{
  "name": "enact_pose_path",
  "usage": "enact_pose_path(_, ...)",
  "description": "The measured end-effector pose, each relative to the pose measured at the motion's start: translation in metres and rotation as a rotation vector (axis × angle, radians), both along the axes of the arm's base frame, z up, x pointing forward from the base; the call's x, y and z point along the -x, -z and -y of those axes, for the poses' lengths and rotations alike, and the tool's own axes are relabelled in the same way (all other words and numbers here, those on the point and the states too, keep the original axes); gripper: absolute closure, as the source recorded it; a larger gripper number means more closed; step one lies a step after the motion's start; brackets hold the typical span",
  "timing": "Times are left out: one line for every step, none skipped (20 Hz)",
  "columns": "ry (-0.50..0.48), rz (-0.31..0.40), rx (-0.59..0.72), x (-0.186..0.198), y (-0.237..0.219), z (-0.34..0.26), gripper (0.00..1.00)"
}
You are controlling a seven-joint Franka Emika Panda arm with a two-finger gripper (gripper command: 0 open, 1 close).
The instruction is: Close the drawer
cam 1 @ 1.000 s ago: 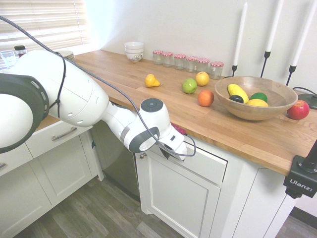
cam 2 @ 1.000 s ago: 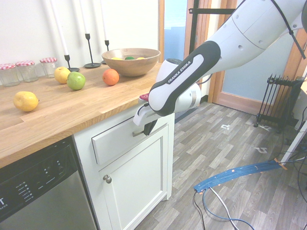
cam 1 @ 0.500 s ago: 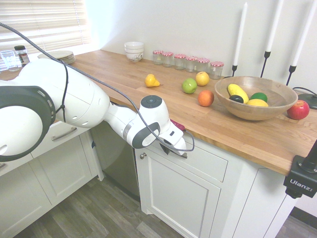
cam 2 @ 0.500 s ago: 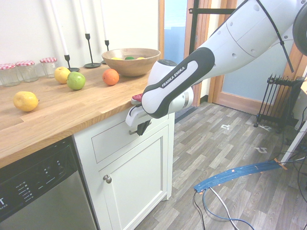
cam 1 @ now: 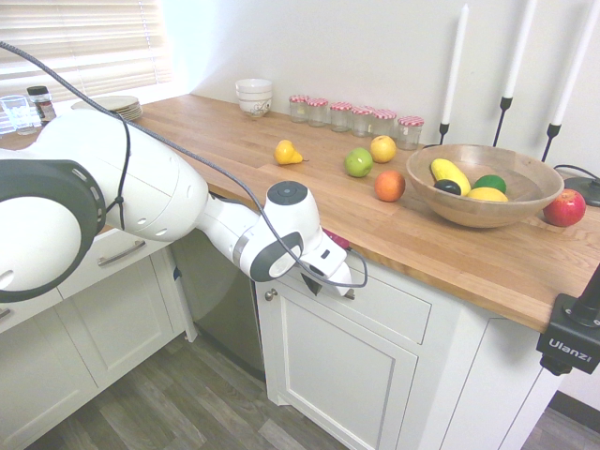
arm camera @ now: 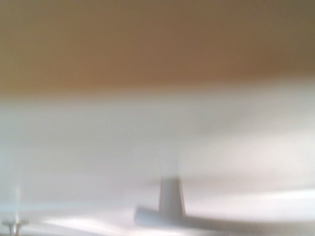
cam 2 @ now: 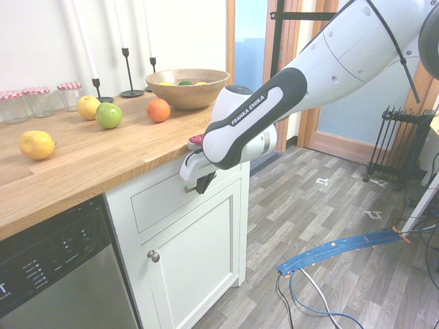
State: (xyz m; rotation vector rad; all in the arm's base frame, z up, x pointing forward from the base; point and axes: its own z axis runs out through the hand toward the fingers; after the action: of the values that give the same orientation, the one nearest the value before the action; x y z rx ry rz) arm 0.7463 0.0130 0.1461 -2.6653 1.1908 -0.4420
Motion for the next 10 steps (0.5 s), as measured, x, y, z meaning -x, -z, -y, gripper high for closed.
enact_pose_path(0.0, -0.028, -0.001, 0.009, 0.002, 0.0, 1.0)
enact_pose_path(-0.002, -0.059, -0.002, 0.018, 0.001, 0.001, 1.0)
enact_pose_path(-0.004, -0.084, -0.002, 0.027, -0.002, 0.002, 1.0)
enact_pose_path(-0.006, -0.102, -0.001, 0.035, -0.007, 0.004, 1.0)
enact_pose_path(-0.01, -0.123, 0.003, 0.043, -0.012, 0.006, 1.0)
enact_pose_path(-0.018, -0.15, 0.007, 0.053, -0.018, 0.01, 1.0)
enact_pose_path(-0.03, -0.173, 0.009, 0.064, -0.025, 0.014, 1.0)
enact_pose_path(-0.042, -0.195, 0.012, 0.075, -0.032, 0.02, 1.0)
enact_pose_path(-0.052, -0.216, 0.015, 0.086, -0.039, 0.027, 1.0)
enact_pose_path(-0.059, -0.237, 0.018, 0.099, -0.046, 0.036, 1.0)
